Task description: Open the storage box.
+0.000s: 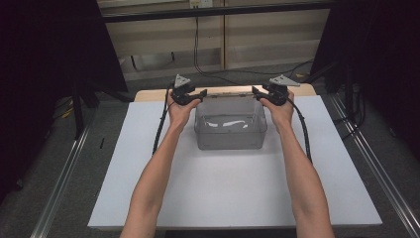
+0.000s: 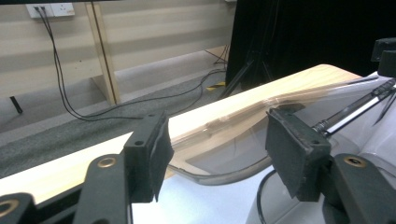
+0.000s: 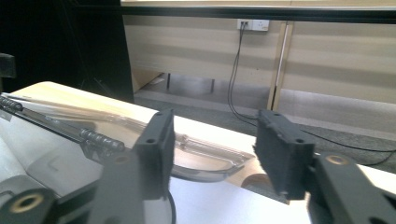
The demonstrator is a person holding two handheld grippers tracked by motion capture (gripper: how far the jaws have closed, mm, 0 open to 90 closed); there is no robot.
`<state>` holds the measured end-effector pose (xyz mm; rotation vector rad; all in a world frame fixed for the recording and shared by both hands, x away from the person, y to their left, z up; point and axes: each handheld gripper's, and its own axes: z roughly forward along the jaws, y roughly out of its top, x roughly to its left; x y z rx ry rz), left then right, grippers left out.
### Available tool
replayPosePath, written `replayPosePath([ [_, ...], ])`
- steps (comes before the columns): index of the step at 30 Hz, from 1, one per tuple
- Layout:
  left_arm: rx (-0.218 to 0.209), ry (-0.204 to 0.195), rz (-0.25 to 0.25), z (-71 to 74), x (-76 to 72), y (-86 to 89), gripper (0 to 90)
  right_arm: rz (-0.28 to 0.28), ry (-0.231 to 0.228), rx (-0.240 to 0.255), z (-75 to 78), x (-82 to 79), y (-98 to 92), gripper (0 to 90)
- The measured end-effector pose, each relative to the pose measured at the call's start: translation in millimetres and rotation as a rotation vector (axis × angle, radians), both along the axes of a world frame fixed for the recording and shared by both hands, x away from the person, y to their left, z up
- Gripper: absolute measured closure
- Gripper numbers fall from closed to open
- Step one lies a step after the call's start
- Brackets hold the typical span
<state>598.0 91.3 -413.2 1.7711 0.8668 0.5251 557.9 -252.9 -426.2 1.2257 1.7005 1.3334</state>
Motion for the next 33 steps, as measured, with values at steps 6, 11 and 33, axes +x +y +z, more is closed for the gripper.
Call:
replayPosePath([
  [6, 0.01, 0.001, -0.007, 3.5, -3.9, 1.5, 32.1, 0.005, -0.014, -0.002, 5.1, -6.3, 0.3, 42.2],
  [11, 0.024, -0.009, -0.004, 3.3, -7.1, 0.2, 25.6, -0.001, -0.015, 0.005, 6.4, -9.2, -1.3, 34.2],
  [33, -0.031, -0.038, 0.009, 11.5, -39.7, 7.6, 6.2, 0.008, -0.062, 0.046, 16.7, -36.5, 5.6, 5.5],
])
